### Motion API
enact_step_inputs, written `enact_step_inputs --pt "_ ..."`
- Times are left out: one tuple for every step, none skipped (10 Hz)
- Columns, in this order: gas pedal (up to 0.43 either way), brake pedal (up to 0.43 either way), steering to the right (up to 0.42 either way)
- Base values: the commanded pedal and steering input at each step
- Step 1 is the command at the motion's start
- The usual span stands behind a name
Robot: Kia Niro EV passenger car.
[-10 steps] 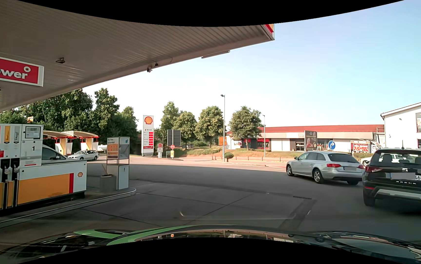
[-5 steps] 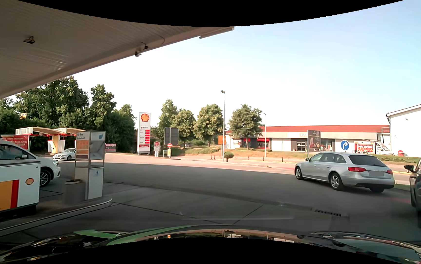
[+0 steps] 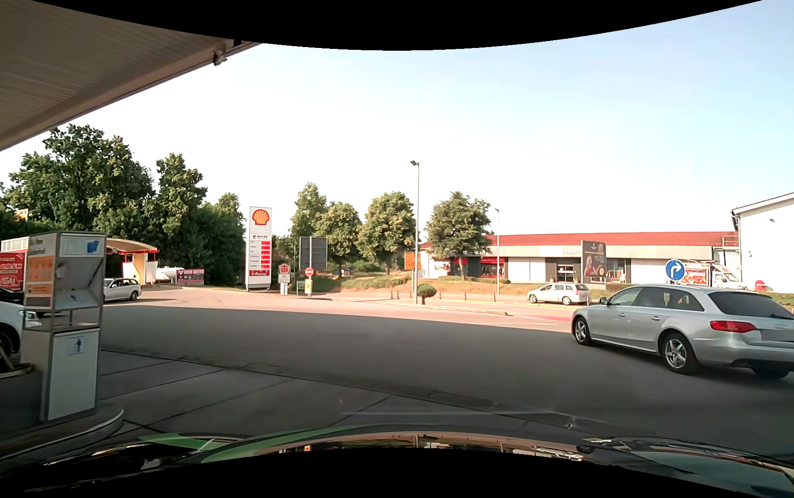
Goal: Follow the waypoints while adhering to traffic rules and regulations
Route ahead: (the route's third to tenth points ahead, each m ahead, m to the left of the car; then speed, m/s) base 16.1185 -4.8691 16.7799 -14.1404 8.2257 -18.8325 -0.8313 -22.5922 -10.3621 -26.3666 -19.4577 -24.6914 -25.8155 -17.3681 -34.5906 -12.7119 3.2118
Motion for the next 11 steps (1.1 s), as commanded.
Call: enact_step_inputs --pt "0.0 0.159 0.035" --pt "0.0 0.152 0.034" --pt "0.0 0.152 0.033" --pt "0.0 0.146 0.038" --pt "0.0 0.122 0.041" --pt "0.0 0.055 0.042" --pt "0.0 0.0 0.04" --pt "0.0 0.0 0.038" --pt "0.0 0.0 0.038" --pt "0.0 0.0 0.04" --pt "0.0 0.0 0.046"
